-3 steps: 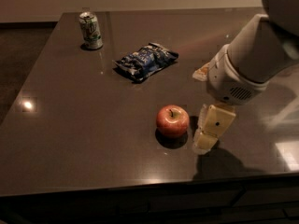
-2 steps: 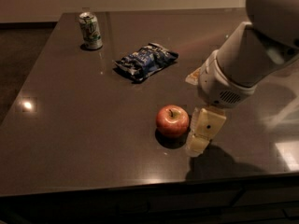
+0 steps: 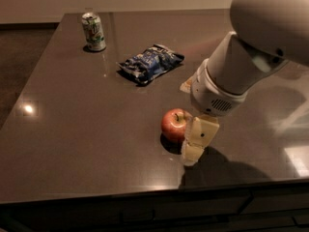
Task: Pick apple
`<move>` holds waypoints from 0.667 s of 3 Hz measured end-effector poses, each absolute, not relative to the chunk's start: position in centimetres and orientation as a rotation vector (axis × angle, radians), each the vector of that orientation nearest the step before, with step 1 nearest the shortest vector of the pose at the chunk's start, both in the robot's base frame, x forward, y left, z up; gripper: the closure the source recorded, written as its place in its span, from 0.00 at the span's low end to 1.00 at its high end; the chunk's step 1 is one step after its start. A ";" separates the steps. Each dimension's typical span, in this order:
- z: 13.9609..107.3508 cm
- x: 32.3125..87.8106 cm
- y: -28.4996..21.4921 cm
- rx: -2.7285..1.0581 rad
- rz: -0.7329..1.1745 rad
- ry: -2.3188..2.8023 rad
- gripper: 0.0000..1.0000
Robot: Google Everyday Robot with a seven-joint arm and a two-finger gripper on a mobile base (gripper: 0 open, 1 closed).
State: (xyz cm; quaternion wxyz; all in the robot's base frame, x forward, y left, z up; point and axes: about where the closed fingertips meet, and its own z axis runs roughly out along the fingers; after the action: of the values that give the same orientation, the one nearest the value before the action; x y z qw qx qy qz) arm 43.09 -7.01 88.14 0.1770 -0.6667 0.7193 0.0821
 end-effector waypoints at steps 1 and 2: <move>87.6 43.2 -6.4 -1.910 0.242 2.028 0.13; 86.9 43.3 -6.1 -1.930 0.258 2.033 0.42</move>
Offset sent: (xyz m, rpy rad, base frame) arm 0.0050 0.0102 -0.0197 -0.0141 0.0490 0.0342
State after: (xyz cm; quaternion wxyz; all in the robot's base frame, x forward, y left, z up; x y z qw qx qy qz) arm 43.34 -6.08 86.92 0.1625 -0.6764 0.7127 0.0904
